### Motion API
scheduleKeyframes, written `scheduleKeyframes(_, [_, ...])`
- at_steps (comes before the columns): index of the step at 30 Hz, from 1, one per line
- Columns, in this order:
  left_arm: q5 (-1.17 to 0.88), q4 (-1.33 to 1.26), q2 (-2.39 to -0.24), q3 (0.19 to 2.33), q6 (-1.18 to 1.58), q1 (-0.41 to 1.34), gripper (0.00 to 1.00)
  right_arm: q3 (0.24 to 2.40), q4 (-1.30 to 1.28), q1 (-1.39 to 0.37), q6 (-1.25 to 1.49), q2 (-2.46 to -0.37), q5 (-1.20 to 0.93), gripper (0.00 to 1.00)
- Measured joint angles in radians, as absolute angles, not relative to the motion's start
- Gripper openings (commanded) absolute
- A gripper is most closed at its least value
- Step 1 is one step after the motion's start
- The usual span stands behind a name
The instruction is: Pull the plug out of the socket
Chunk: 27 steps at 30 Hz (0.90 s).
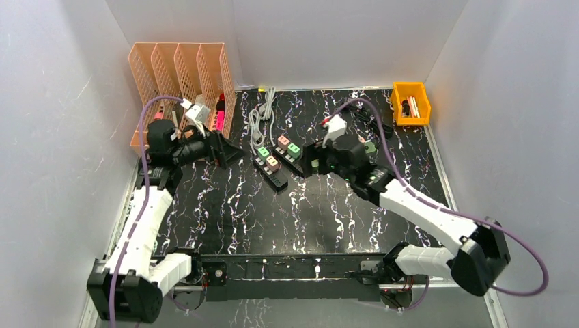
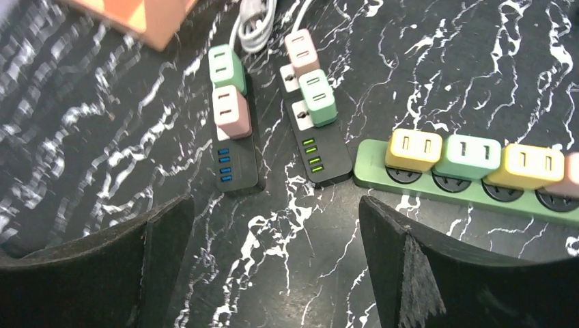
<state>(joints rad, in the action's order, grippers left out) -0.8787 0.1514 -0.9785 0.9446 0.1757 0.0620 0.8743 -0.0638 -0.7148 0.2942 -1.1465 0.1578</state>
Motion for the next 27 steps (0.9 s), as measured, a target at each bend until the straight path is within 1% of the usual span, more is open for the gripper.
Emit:
scheduleKeyframes(3, [-0.801,0.118,-1.074,0.942,0.238,0.062,0.98,0.906,-0.063,-0.798,0.229,-1.239,0.204,0.88])
scheduleKeyframes(7, [-0.674,0.054,-1.195,0.891,0.369,0.062,0.98,0.92,-0.062,-0.826,0.178,-1.369,0.214,0.82])
scheduleKeyframes(12, [-0.551,-0.018,-1.255,0.779,0.504,0.073,0.98,0.921,-0.05,-0.825,0.133,-1.448,0.164,0.82])
scheduleKeyframes(17, [-0.473,-0.077,-1.257,0.729,0.582,0.085,0.98,0.95,0.005,-0.825,0.093,-1.504,0.068,0.8])
scheduleKeyframes(25, [-0.421,-0.166,-1.294,0.694,0.655,0.095,0.98,1.103,0.081,-0.825,0.07,-1.689,-0.001,0.78])
scheduleKeyframes(27, [-0.417,-0.184,-1.308,0.683,0.668,0.097,0.98,1.138,0.084,-0.825,0.065,-1.732,-0.004,0.76])
